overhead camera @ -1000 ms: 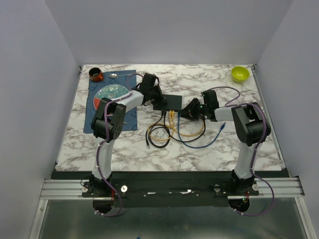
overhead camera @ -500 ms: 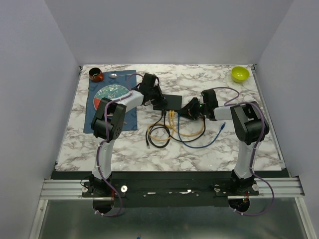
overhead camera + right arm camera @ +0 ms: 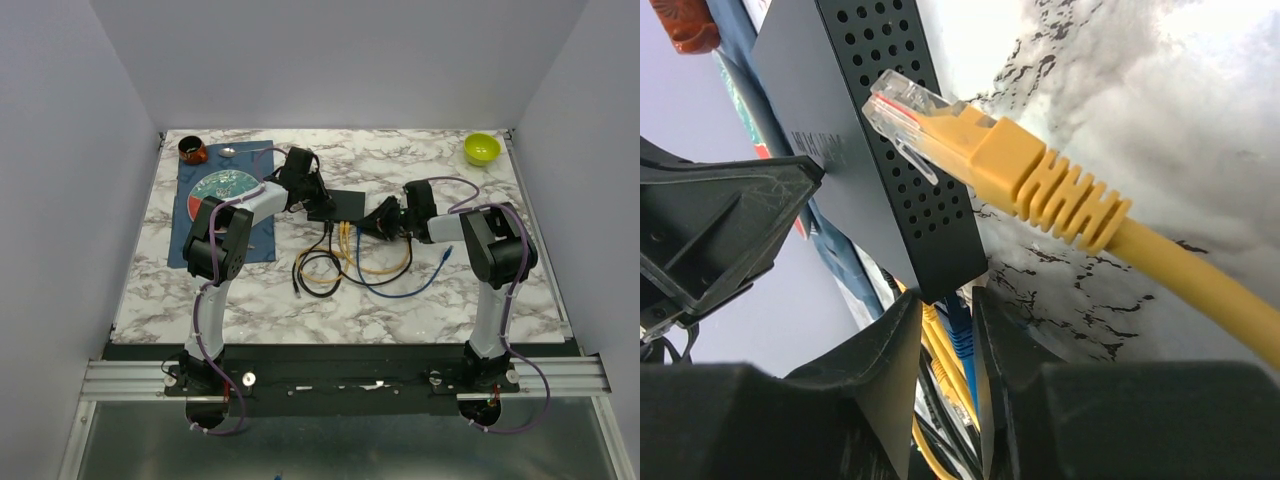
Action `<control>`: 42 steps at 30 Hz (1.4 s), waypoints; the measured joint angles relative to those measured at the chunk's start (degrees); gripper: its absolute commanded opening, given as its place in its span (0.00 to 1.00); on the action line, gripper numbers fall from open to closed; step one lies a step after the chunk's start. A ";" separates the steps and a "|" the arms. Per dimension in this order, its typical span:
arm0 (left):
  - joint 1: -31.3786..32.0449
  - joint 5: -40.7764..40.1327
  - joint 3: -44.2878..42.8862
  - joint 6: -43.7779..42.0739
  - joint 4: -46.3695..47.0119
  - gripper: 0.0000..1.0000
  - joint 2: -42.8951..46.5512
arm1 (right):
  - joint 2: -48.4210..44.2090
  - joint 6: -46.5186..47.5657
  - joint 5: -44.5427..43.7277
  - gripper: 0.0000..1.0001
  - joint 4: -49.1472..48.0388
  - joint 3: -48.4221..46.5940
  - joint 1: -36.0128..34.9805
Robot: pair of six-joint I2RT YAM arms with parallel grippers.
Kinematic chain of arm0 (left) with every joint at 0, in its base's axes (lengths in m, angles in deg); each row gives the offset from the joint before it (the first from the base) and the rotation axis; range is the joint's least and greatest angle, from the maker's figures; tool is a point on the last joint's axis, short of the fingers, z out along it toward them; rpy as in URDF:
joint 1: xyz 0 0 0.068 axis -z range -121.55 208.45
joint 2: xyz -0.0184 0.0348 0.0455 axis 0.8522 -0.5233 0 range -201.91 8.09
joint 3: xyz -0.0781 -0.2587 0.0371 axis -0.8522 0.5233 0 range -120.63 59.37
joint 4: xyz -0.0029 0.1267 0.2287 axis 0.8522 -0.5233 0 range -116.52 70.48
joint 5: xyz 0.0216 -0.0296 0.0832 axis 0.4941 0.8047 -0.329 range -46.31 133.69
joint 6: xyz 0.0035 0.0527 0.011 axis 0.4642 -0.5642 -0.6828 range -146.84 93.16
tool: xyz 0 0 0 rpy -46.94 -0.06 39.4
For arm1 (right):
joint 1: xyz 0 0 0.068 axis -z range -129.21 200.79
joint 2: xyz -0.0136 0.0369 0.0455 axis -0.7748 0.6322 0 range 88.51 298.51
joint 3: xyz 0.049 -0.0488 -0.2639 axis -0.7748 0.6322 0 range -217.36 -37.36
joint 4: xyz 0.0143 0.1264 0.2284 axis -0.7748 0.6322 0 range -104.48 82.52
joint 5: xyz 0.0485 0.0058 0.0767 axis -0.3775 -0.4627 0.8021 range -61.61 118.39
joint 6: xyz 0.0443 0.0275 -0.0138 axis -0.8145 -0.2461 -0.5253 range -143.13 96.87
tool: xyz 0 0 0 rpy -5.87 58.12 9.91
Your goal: Pull the plug from the switch port
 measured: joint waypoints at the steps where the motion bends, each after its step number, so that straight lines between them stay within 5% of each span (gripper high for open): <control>1: 0.00 0.00 0.00 0.00 0.00 0.04 0.00 | 0.00 0.11 0.00 0.32 0.00 0.04 0.00; 13: 0.00 0.02 0.00 0.00 0.00 0.04 0.00 | 0.00 -1.44 0.20 0.41 -2.73 1.51 0.37; 42: 0.00 0.28 0.04 0.22 0.07 0.04 -0.02 | 0.85 -9.07 1.46 0.36 -11.54 5.73 1.99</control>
